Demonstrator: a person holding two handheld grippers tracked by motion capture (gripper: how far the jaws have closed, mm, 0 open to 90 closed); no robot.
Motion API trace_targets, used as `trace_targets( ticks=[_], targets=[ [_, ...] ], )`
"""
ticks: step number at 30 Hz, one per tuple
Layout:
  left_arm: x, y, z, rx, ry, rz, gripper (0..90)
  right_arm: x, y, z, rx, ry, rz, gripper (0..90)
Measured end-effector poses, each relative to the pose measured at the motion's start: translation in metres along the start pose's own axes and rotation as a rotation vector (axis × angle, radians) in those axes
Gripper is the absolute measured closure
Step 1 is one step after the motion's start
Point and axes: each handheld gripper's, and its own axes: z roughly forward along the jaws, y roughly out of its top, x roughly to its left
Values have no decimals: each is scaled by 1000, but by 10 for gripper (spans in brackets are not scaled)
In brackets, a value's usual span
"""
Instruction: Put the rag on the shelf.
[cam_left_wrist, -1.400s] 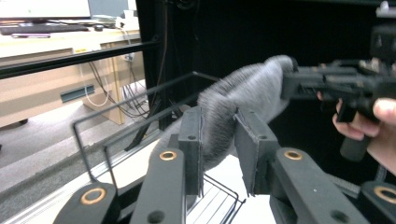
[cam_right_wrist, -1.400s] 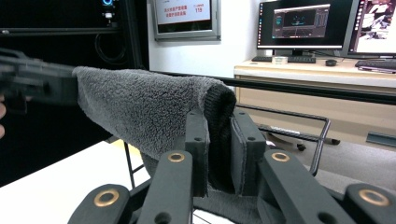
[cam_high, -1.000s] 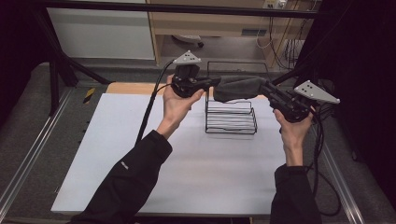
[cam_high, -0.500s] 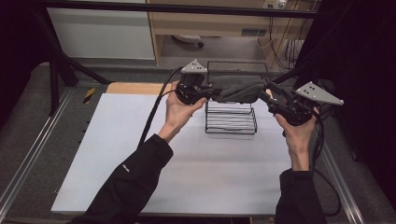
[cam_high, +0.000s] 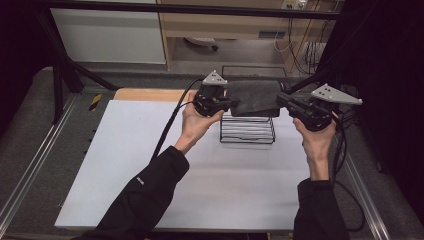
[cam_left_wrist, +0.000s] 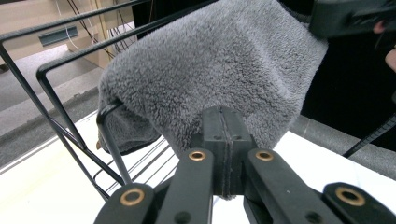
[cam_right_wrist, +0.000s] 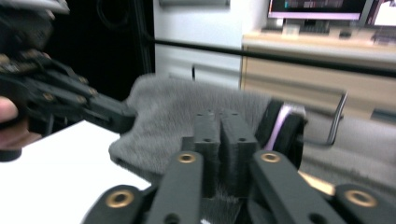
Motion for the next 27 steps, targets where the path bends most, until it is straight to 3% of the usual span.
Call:
trace_targets(
  ticks=[8, 20, 24, 27],
  targets=[
    [3, -10, 6, 2, 8, -9, 900, -9, -22, 11, 65, -15, 36, 900],
    [7, -18, 10, -11, -1, -20, 886, -13, -33, 21, 70, -43, 51, 881],
    [6, -18, 4, -7, -8, -18, 832, -10, -30, 16, 54, -34, 39, 812],
    [5, -16, -4, -4, -4, -15, 759, -6, -23, 11, 44, -26, 24, 704]
  ],
)
